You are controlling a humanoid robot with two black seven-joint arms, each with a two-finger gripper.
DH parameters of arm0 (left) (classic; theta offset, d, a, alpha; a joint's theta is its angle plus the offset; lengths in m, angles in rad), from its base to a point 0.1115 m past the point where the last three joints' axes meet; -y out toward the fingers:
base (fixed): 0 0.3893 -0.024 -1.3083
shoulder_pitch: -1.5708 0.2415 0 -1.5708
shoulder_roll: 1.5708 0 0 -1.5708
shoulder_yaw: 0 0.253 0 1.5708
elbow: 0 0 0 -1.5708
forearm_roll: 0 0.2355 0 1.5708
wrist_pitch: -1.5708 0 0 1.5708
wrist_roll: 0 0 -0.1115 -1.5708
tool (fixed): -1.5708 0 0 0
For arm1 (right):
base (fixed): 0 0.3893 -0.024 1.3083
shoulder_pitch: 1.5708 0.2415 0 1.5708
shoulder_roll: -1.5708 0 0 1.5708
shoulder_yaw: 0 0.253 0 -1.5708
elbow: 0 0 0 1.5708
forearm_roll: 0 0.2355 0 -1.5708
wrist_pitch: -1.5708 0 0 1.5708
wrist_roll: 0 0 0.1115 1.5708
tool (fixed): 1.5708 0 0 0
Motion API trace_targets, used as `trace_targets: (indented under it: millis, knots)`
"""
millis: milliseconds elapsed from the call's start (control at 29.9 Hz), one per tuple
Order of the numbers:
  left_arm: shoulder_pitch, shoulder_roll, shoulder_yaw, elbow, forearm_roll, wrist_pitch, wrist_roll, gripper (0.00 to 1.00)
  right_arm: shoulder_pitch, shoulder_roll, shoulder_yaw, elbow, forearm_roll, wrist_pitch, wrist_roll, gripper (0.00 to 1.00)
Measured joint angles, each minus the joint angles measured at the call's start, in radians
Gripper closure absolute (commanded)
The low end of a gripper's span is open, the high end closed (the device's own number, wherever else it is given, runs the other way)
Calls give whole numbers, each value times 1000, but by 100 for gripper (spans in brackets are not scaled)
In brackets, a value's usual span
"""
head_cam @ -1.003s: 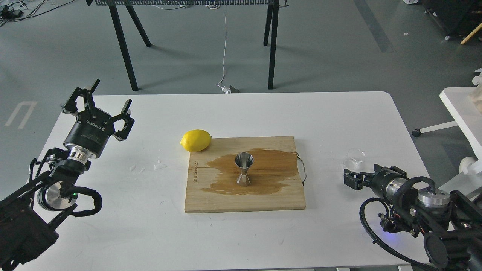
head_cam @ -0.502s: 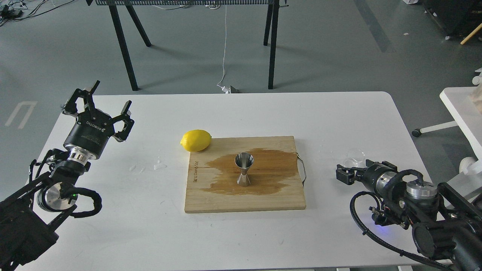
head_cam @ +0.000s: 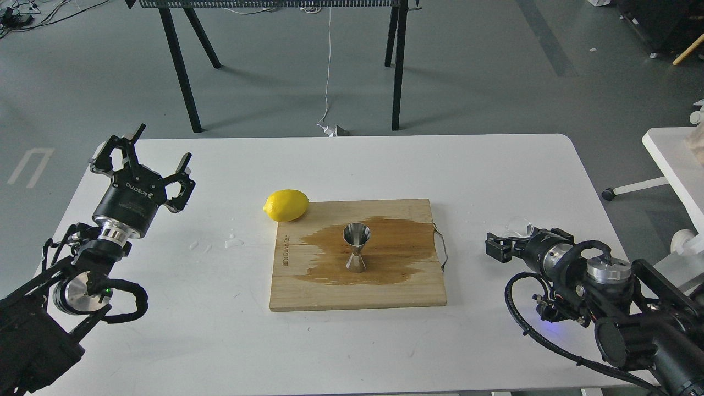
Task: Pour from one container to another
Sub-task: 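Close the right gripper around the small clear glass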
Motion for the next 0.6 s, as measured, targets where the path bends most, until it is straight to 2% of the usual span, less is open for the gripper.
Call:
trace_targets:
  millis: [268,602]
  knots:
    - [0,0,0,2,0,0,0,12,3,-1,-2,-5,-9,4,-1,28]
    - [2,-1,0,14,0,0,0,12,3,-1,-3,-5,-18,5,-2,32]
